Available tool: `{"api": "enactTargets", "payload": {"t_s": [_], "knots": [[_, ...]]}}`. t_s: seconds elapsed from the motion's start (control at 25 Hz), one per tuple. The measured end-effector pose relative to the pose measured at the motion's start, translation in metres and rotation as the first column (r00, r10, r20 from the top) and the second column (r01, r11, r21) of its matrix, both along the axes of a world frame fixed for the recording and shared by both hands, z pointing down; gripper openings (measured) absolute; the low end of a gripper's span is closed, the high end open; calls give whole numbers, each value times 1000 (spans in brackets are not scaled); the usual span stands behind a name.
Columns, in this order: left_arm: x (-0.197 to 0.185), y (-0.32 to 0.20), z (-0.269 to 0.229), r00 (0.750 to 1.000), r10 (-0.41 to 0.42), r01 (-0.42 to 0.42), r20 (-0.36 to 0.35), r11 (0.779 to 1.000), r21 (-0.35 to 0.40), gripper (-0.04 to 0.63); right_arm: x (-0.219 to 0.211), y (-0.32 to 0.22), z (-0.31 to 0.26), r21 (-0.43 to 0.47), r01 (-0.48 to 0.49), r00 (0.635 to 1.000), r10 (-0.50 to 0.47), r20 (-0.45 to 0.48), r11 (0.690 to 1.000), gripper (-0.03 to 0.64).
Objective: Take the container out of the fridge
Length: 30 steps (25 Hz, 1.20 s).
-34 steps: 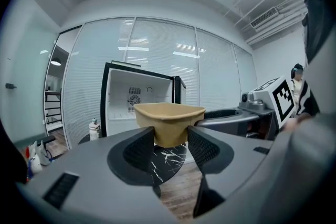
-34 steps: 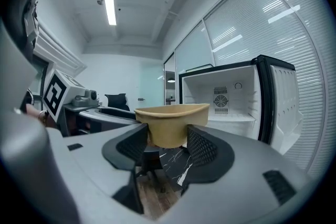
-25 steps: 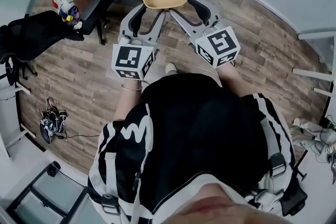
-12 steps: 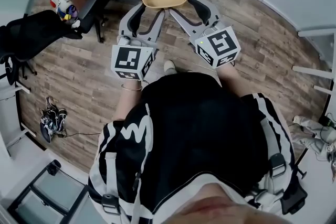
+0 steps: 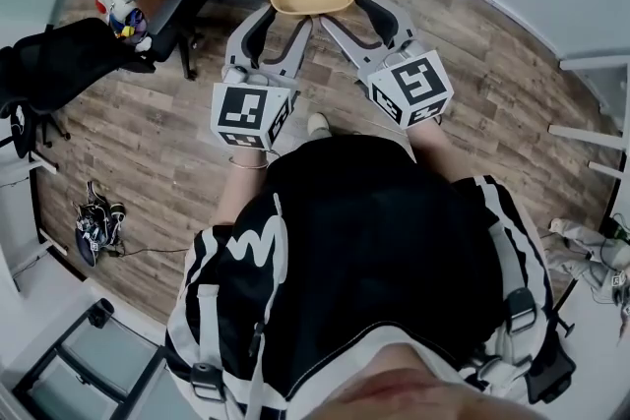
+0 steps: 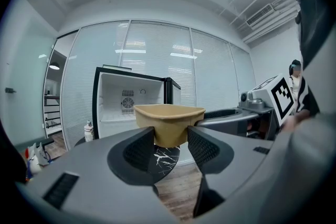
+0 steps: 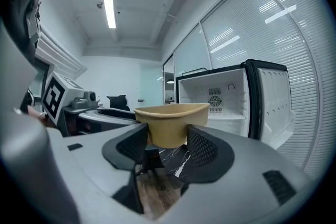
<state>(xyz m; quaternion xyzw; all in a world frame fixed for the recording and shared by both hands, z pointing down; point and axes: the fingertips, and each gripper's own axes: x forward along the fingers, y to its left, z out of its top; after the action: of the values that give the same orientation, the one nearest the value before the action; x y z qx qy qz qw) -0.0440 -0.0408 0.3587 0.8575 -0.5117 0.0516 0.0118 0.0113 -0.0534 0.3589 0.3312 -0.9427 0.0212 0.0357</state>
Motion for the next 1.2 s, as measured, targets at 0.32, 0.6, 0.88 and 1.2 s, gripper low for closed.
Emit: {"api": "enactTargets", "payload": {"t_s": [0.32,0.6,0.88,1.2], "knots": [[1,1,1,1000,1,-1,-1,1000,-5,202,1,1,0,7,-10,1000,10,-7,1000,238],[-1,0,-2,1000,4,-4,-7,1000,6,202,0,1,-1,1,-13,1000,13,-5,1000,238],[-4,-1,1,1000,7,-7,-13,1000,-3,202,-4,0,0,4,-17,1000,17,-5,1000,238],[-10,-5,0,1000,9,-9,-13,1000,-6,202,-9,-5,-2,8,-22,1000,22,-5,1000,238]]}}
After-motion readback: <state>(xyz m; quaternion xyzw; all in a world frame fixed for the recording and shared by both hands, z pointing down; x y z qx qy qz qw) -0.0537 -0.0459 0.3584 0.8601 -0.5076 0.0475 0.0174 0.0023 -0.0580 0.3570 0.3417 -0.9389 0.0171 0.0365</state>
